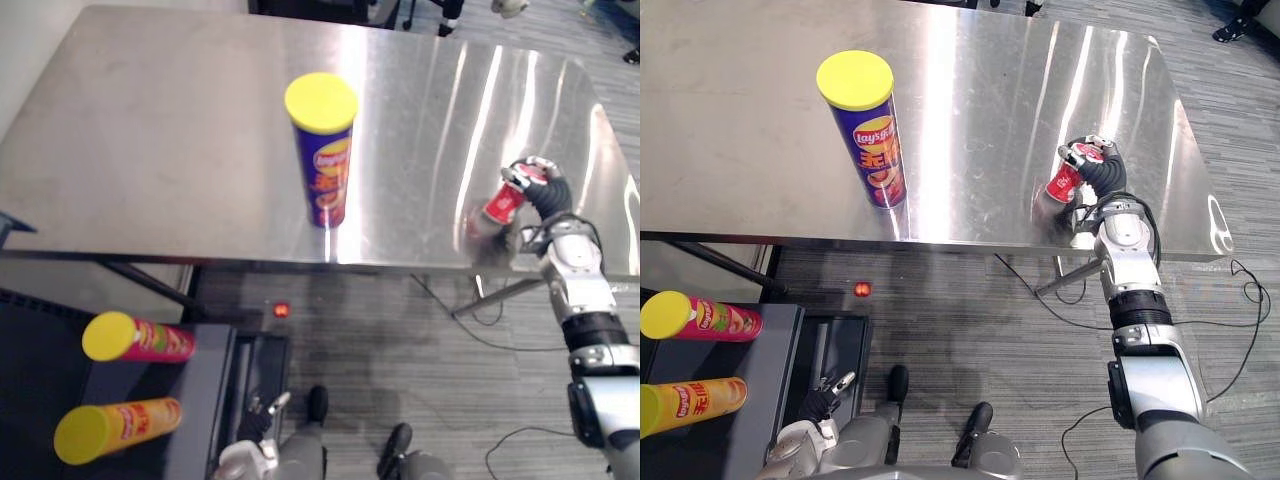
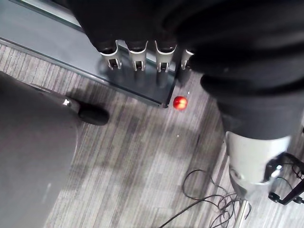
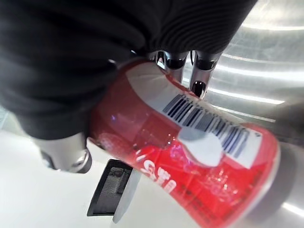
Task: Put the gum and the chips on the shelf.
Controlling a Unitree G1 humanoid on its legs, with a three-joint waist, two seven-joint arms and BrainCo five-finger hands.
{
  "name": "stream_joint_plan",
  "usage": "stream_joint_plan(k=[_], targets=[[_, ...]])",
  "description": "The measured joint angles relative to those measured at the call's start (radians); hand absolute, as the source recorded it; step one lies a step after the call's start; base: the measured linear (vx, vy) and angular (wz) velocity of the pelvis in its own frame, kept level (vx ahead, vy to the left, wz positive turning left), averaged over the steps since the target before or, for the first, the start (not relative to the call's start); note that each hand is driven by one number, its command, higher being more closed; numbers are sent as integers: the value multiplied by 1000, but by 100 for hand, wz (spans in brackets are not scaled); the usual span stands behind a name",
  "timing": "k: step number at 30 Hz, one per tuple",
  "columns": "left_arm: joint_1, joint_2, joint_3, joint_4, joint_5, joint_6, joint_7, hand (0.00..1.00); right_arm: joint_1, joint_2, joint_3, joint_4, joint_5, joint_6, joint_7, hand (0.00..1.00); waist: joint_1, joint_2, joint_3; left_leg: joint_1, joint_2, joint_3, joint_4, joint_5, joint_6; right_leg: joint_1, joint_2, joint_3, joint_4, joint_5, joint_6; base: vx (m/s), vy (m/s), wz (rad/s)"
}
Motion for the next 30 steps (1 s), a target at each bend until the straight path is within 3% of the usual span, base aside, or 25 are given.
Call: stream_joint_plan(k=[7, 11, 16, 21, 24, 30], targets=[[1, -4, 15, 0, 7, 2, 0, 0, 27, 1, -59, -200, -7, 1, -39, 100, -5, 0, -1, 2, -1, -18, 0, 4, 5, 17, 0, -20, -1, 0, 0, 12, -1, 9], [4, -13, 48, 7, 35, 3, 6, 0, 47, 37, -99, -527, -181, -23, -117, 100, -11, 0, -7, 24, -1, -20, 0, 3, 5, 41, -1, -25, -3, 0, 0, 7, -1, 1], [29, -20, 77, 15, 83, 3, 11, 0, 136, 83, -59, -767, -407, -81, -137, 100, -21, 0, -73, 34, -2, -27, 0, 2, 4, 63, 0, -47, -9, 0, 0, 29, -5, 7], [35, -21, 82, 48, 117, 3, 15, 0, 220, 88, 3, -826, -480, -98, -136, 100, -25, 2, -129, 36, -5, -45, 0, 2, 4, 74, 1, -63, -19, -4, 6, -20, -9, 7], [40, -25, 95, 55, 119, 4, 22, 0, 297, 137, 59, -840, -493, -125, -132, 100, -24, 3, -153, 41, -8, -47, -1, 4, 0, 85, -3, -76, -19, -23, 11, -33, -20, 3], [57, -38, 97, 74, 119, 2, 30, 0, 541, 255, 207, -824, -502, -124, -68, 100, -24, 37, -192, 40, -1, -57, -1, 15, -11, 87, 5, -83, -17, -34, 11, -16, -11, 2]])
